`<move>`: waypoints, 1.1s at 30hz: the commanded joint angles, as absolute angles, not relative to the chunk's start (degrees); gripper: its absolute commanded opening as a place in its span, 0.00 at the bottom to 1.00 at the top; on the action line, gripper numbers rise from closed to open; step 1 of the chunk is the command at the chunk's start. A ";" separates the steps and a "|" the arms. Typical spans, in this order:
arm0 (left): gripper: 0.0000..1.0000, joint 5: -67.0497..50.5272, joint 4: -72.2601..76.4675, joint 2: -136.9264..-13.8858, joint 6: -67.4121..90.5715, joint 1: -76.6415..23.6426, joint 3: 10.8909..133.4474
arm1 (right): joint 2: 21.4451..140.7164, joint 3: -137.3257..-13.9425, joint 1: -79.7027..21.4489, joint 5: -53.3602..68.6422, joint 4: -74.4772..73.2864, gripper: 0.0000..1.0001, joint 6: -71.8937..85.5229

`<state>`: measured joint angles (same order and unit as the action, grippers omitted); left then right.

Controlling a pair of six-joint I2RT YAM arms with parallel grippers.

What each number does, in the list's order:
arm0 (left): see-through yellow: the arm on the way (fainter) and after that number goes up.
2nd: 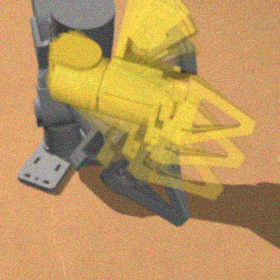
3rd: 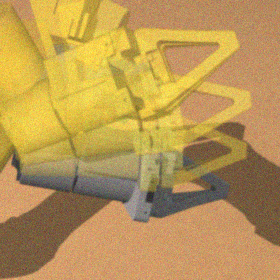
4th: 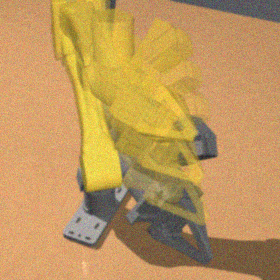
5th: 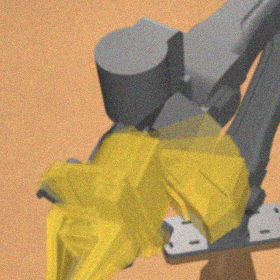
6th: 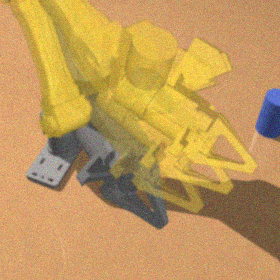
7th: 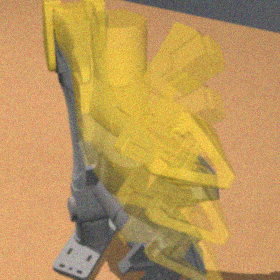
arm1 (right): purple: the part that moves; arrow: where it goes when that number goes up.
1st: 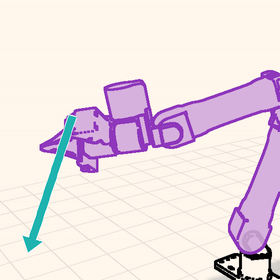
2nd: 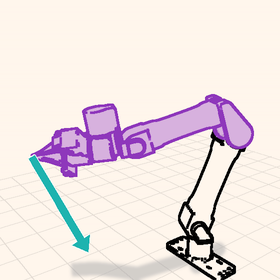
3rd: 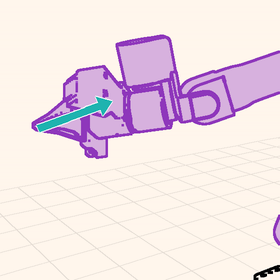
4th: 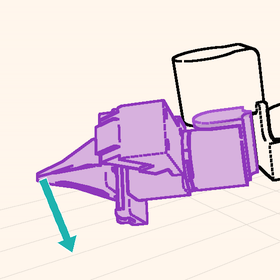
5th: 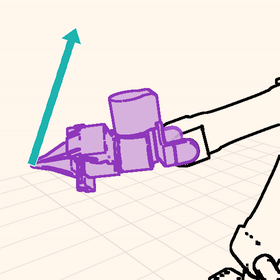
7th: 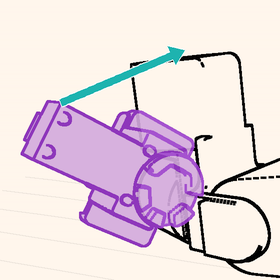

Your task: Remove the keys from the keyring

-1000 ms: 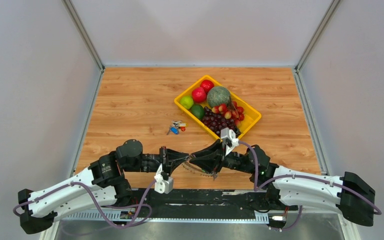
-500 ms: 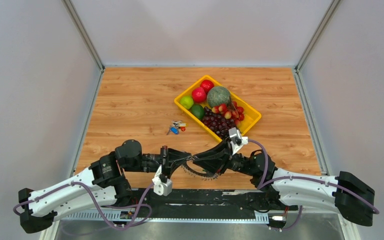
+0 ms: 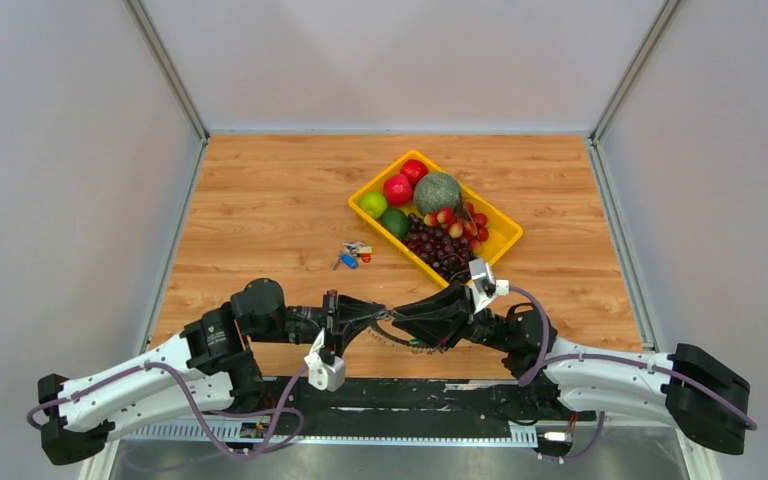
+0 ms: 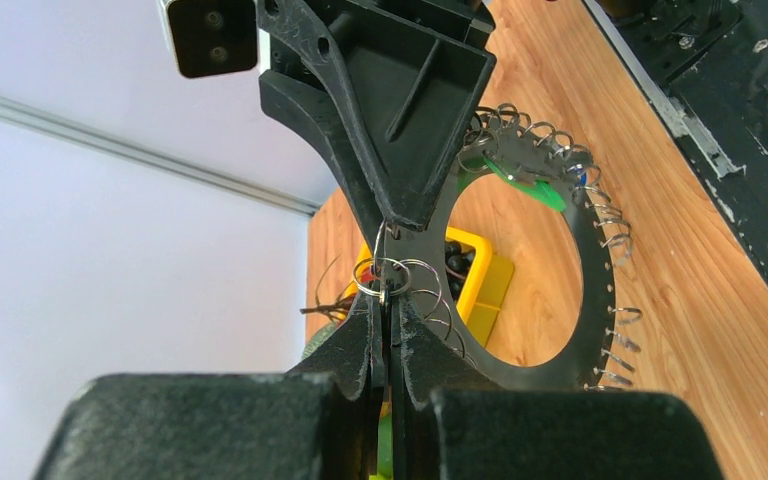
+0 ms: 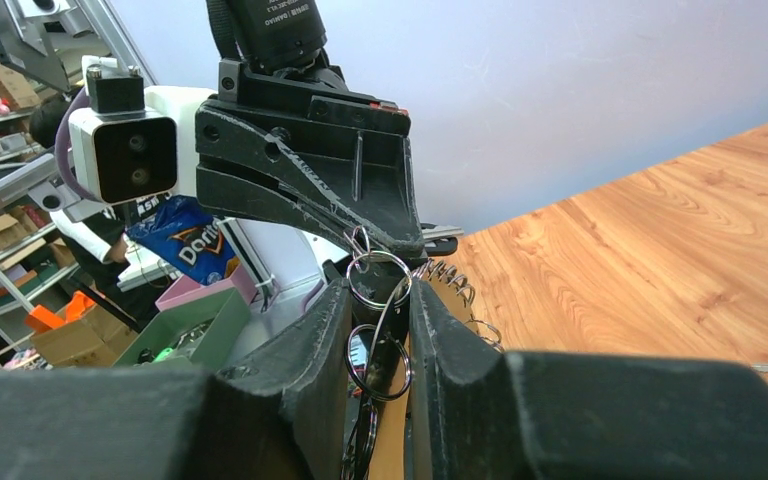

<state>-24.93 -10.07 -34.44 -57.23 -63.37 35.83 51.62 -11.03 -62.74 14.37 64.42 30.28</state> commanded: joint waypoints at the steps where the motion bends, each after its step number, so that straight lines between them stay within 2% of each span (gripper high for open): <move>1: 0.00 -22.36 -17.23 -35.59 -54.06 -63.19 35.69 | 50.02 -12.72 -61.89 16.95 84.83 0.06 29.78; 12: 0.00 -20.54 -17.19 -37.00 -51.71 -63.21 36.45 | 50.24 -11.51 -61.94 27.09 92.75 0.07 27.99; 19: 0.00 -19.18 -16.50 -37.36 -48.21 -63.20 37.31 | 47.70 -11.78 -61.90 34.23 87.60 0.09 22.33; 22: 0.00 -18.07 -16.39 -37.95 -46.19 -63.25 38.08 | 45.86 -13.40 -61.88 35.48 80.37 0.20 19.39; 24: 0.00 -17.66 -16.26 -38.24 -44.82 -63.24 38.65 | 43.68 -15.07 -61.89 34.24 72.32 0.33 16.75; 26: 0.00 -17.65 -16.08 -38.32 -43.66 -63.20 39.13 | 41.23 -17.09 -61.92 30.40 60.97 0.51 13.81; 29: 0.00 -17.72 -15.95 -38.76 -41.90 -63.19 39.90 | 37.78 -20.17 -61.88 24.96 45.20 0.65 8.81; 31: 0.00 -17.67 -16.47 -39.45 -40.82 -63.20 40.87 | 35.43 -21.77 -61.89 22.54 36.92 0.68 5.82; 33: 0.00 -17.51 -17.89 -40.67 -39.85 -63.19 42.95 | 33.55 -22.82 -61.85 21.84 30.74 0.66 4.39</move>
<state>-18.79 -17.12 -39.99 -43.68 -63.33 37.91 36.05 -20.12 -61.69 25.21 48.01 10.66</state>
